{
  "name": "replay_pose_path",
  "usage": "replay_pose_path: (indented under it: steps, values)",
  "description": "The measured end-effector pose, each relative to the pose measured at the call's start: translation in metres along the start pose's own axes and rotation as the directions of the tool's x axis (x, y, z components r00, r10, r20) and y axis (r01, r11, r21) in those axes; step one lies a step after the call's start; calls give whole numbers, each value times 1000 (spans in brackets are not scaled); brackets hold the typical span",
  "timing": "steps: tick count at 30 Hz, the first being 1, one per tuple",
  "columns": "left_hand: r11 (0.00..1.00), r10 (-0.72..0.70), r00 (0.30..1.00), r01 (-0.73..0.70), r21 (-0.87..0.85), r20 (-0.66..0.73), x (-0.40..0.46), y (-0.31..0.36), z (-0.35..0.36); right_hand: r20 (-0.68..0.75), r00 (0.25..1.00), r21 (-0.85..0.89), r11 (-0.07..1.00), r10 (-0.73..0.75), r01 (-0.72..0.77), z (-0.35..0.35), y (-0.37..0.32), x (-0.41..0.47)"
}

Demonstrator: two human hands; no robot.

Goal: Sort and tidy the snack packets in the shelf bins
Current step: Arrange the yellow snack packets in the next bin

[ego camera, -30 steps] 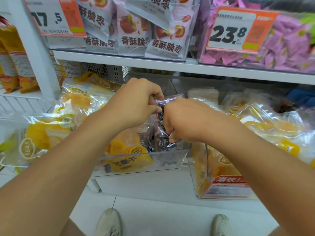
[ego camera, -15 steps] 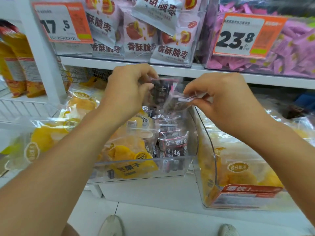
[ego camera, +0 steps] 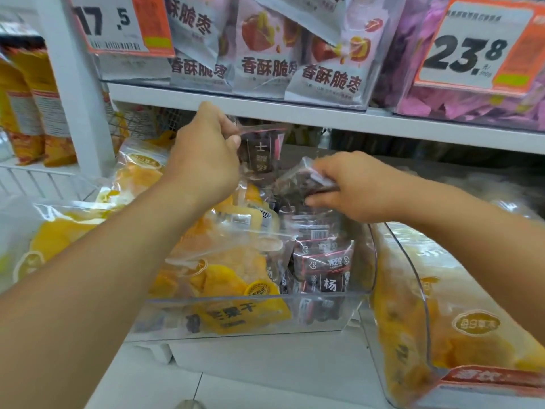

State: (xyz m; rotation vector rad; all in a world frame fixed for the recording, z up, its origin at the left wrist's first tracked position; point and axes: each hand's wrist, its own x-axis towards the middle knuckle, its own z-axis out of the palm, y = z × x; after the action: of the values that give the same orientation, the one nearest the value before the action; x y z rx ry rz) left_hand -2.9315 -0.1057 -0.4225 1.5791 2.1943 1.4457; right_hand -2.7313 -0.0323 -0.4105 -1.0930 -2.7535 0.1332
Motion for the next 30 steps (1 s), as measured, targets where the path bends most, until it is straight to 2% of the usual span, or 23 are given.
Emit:
replay_pose_path:
  steps: [2,6,9,12,15,17,19,21,23,25,28,30]
  values:
    - [996,50,998,-52,70,28,-1,0,-1,25,999,-43,999,-24,25,2,-4,7]
    - [981,141,989,-146,132,43,-5,-2,-8,-97,995,-209,978,-34,13,1,-3,11]
    - [977,154,987,-146,154,-42,-3,-6,-15,-96,995,-186,983,-23,5,0,-4,6]
    - [978,138,985,-118,171,-106,-1,-11,-22,-142,988,-291,956,-59,16,-5,-6,0]
    - [977,151,983,-132,170,-102,0,-14,-23,-166,980,-349,936,-109,45,-3,-2,12]
    - [977,164,985,-156,149,-49,0,-14,-22,-118,990,-365,931,-78,30,8,9,33]
    - [979,166,985,-170,114,38,0,-15,-21,-59,998,-278,960,4,-21,21,23,55]
    - [975,155,981,-171,143,117,0,-15,-19,-98,988,-64,990,116,-123,25,33,71]
    - [970,148,980,-170,176,131,1,-17,-17,-161,951,199,953,263,-230,22,41,80]
    - [969,148,980,-171,178,134,2,-19,-17,-133,929,298,908,346,-296,21,49,87]
    - [970,151,977,-175,168,149,2,-20,-15,-66,945,277,916,320,-291,21,51,97]
    - [969,162,976,-185,164,148,2,-20,-13,-21,967,368,901,254,-228,17,53,102]
